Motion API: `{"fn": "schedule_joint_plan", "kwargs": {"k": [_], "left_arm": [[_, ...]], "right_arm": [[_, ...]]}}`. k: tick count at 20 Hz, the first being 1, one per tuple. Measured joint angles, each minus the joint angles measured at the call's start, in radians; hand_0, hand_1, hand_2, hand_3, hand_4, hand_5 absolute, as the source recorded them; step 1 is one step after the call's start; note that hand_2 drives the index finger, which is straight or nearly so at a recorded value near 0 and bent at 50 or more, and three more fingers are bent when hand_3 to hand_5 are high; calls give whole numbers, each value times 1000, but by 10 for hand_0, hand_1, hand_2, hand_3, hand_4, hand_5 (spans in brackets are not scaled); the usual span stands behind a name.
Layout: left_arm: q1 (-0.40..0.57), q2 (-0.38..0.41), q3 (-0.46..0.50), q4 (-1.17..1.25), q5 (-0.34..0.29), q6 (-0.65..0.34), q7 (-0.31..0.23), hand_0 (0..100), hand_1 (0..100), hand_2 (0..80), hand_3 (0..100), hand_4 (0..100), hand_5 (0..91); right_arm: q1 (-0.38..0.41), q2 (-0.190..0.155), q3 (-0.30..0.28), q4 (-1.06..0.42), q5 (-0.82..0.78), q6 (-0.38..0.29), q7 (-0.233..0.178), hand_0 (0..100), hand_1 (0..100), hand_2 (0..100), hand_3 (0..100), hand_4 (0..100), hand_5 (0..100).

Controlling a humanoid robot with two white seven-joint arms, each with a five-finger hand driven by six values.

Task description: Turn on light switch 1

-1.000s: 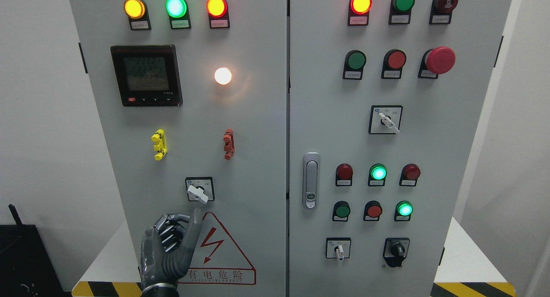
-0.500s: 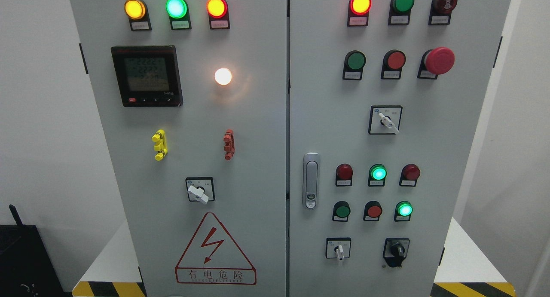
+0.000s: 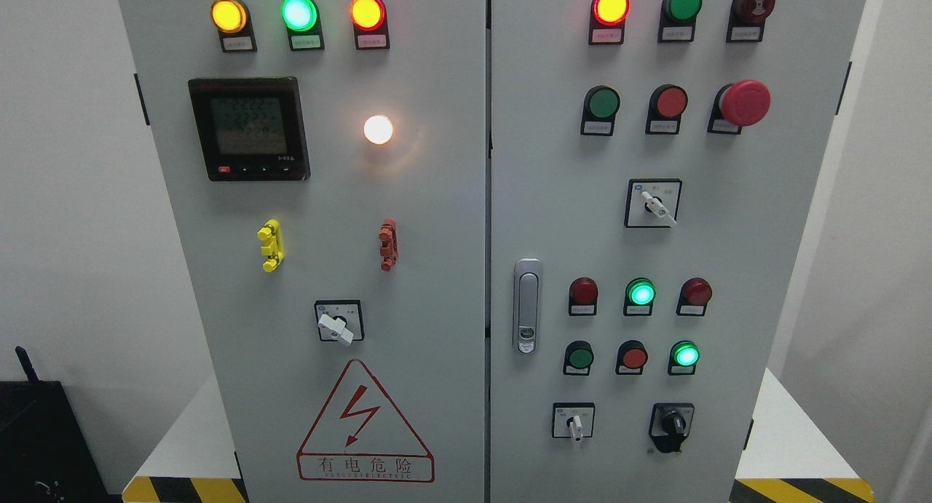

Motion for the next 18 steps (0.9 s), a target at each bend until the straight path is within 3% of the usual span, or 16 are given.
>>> {"fn": "schedule_joint_plan", "kwargs": {"k": [6, 12, 18], "left_arm": [[-24, 11, 14, 303, 0, 419, -3, 91, 0, 0, 0, 0, 0], [-47, 17, 19, 474, -3, 562, 27, 98, 0, 0, 0, 0, 0], [-64, 20, 13, 578, -5, 599, 42, 102, 0, 0, 0, 0, 0]], "right_arm": [[0, 0, 0, 0, 0, 0, 0, 307, 0, 0, 0, 0, 0], [0, 0, 0, 0, 0, 0, 0, 308, 0, 0, 0, 0, 0], [0, 0, 0, 0, 0, 0, 0, 308, 0, 0, 0, 0, 0]]}}
